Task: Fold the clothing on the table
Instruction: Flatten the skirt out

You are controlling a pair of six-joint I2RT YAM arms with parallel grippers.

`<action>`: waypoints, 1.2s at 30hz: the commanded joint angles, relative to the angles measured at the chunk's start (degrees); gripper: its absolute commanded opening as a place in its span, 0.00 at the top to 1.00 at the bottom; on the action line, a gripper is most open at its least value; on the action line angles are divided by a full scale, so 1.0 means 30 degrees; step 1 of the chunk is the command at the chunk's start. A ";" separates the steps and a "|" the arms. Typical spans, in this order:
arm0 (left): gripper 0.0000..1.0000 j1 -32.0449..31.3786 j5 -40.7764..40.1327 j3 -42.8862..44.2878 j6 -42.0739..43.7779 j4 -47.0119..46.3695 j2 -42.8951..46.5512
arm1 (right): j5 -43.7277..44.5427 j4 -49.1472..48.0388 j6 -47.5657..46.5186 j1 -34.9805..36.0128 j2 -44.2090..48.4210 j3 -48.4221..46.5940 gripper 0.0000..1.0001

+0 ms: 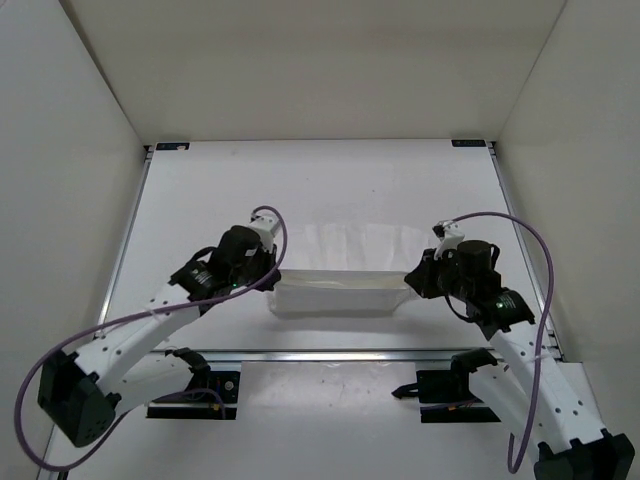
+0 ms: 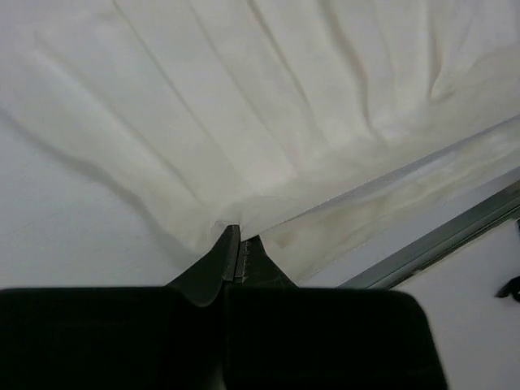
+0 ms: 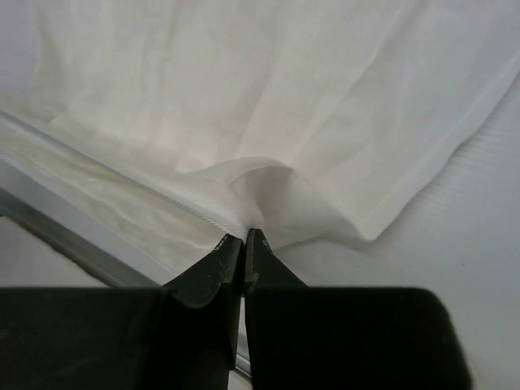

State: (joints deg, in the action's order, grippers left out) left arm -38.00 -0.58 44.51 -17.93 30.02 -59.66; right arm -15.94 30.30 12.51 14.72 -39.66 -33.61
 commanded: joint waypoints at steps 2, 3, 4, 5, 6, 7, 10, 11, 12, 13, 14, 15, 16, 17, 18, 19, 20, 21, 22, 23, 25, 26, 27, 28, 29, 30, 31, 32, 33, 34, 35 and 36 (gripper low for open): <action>1.00 0.2581 -0.1274 0.0629 -0.1609 0.1481 0.2397 | 0.2121 0.0069 0.0692 0.0603 -0.0104 -0.1043 1.00; 1.00 0.2907 -0.1214 0.0835 -0.1581 0.1101 0.2077 | 0.2064 -0.0516 0.0344 0.0456 -0.0545 -0.1334 1.00; 1.00 0.3693 -0.1039 0.1243 -0.1349 0.0836 0.1204 | 0.1396 -0.1189 -0.0181 -0.0242 -0.1681 -0.1453 1.00; 1.00 0.4281 -0.0689 0.1537 -0.1230 0.0514 -0.0023 | 0.0084 -0.1572 -0.0622 -0.0742 -0.2910 -0.1629 1.00; 1.00 0.4374 -0.0570 0.2207 -0.0939 0.0337 -0.0703 | -0.0538 -0.2388 -0.0771 -0.1617 -0.4228 -0.1717 1.00; 1.00 0.4462 -0.0598 0.2504 -0.0588 0.0161 -0.2073 | -0.1328 -0.2860 -0.0715 -0.2235 -0.4734 -0.1805 1.00; 1.00 0.4230 -0.1212 0.4463 -0.0203 -0.0075 -0.5413 | -0.0960 -0.4941 -0.1238 -0.2360 -0.7483 -0.2650 1.00; 1.00 0.4229 -0.1474 0.4904 -0.0146 -0.0075 -0.6557 | -0.0491 -0.5003 -0.1299 -0.2242 -0.8624 -0.3410 1.00; 1.00 0.4229 -0.1564 0.5576 -0.0290 0.0041 -0.7120 | -0.0428 -0.5323 -0.1416 -0.1980 -0.9651 -0.3910 1.00; 1.00 0.4403 -0.1594 0.6163 -0.0437 0.0100 -0.8112 | -0.0514 -0.5442 -0.1475 -0.1948 -1.0212 -0.4931 1.00; 1.00 0.4520 -0.1478 0.6488 -0.0583 0.0159 -0.8847 | -0.0573 -0.5559 -0.1621 -0.2122 -1.1320 -0.6101 0.99; 1.00 0.4580 -0.1129 0.7100 -0.0527 -0.0102 -0.9173 | -0.0835 -0.5590 -0.1593 -0.2095 -1.1824 -0.6635 1.00; 1.00 0.4667 -0.1096 0.7802 -0.0381 -0.0220 -0.9640 | -0.1040 -0.5735 -0.1419 -0.2181 -1.2844 -0.7771 1.00; 1.00 0.4610 -0.1183 0.8215 -0.0351 -0.0251 -1.0399 | -0.1043 -0.5591 -0.1649 -0.2269 -1.3608 -0.8885 1.00; 1.00 0.4580 -0.1561 0.9409 -0.0002 -0.0077 -1.0958 | -0.0898 -0.5387 -0.1738 -0.2241 -1.4312 -0.9679 1.00; 1.00 0.4464 -0.2203 1.1306 0.0349 0.0476 -1.1398 | -0.0432 -0.4776 -0.1942 -0.2386 -1.4696 -1.1224 1.00; 1.00 0.4550 -0.2441 1.2311 0.0788 0.0742 -1.2186 | -0.0050 -0.4480 -0.2292 -0.2445 -1.5309 -1.3067 1.00; 1.00 0.4522 -0.2908 1.4496 0.1140 0.1354 -1.2890 | 0.0360 -0.3722 -0.2644 -0.2591 -1.5982 -1.4970 0.99; 1.00 0.4551 -0.3347 1.6664 0.1231 0.2056 -1.3593 | 0.0596 -0.2932 -0.2735 -0.2679 -1.6308 -1.6092 1.00; 1.00 0.4638 -0.3700 1.9035 0.1464 0.2556 -1.3890 | 0.1178 -0.1967 -0.2968 -0.2825 -1.6311 -1.8133 1.00; 1.00 0.4522 -0.4343 2.1854 0.1612 0.2853 -1.4186 | 0.1942 -0.1229 -0.3641 -0.2914 -1.6343 -2.1275 1.00; 1.00 0.4493 -0.4493 2.3003 0.1961 0.2709 -1.4012 | 0.2468 -0.1167 -0.3702 -0.2886 -1.5993 -2.1665 1.00; 1.00 0.4289 -0.5133 2.3246 0.2109 0.2505 -1.3575 | 0.3169 -0.1282 -0.4021 -0.2653 -1.5235 -2.1669 0.99; 1.00 0.4113 -0.5545 2.3307 0.2314 0.2155 -1.2933 | 0.3553 -0.1747 -0.4054 -0.2593 -1.4241 -2.1524 1.00; 1.00 0.3995 -0.5636 2.2582 0.2432 0.1455 -1.2549 | 0.4166 -0.2332 -0.4750 -0.2389 -1.3100 -2.0450 1.00; 1.00 0.3878 -0.5579 2.1386 0.2549 0.1303 -1.1733 | 0.4491 -0.2512 -0.4786 -0.2445 -1.2538 -1.9192 1.00; 1.00 0.3877 -0.5520 2.0562 0.2492 0.0809 -1.0710 | 0.4117 -0.2949 -0.4583 -0.2562 -1.1488 -1.7526 1.00; 1.00 0.3790 -0.5491 1.8784 0.2550 0.0485 -1.0352 | 0.4027 -0.2924 -0.4494 -0.2824 -1.0984 -1.6668 1.00; 1.00 0.3499 -0.5491 1.7722 0.2434 0.0336 -0.9304 | 0.3591 -0.2779 -0.4232 -0.3146 -0.9993 -1.4919 1.00; 1.00 0.3293 -0.5433 1.5565 0.2317 0.0132 -0.8046 | 0.3267 -0.2342 -0.3737 -0.3033 -0.8910 -1.3017 1.00; 1.00 0.3059 -0.5171 1.3224 0.2084 0.0159 -0.7396 | 0.3235 -0.1816 -0.3587 -0.3032 -0.8319 -1.1954 1.00; 1.00 0.2593 -0.5313 1.0677 0.1617 0.0130 -0.5794 | 0.3554 -0.1202 -0.3324 -0.2684 -0.7240 -1.0000 1.00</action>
State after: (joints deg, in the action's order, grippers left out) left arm -30.39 -9.69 91.46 -12.86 26.35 -83.31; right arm -11.90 20.60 2.07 8.19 -64.69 -74.35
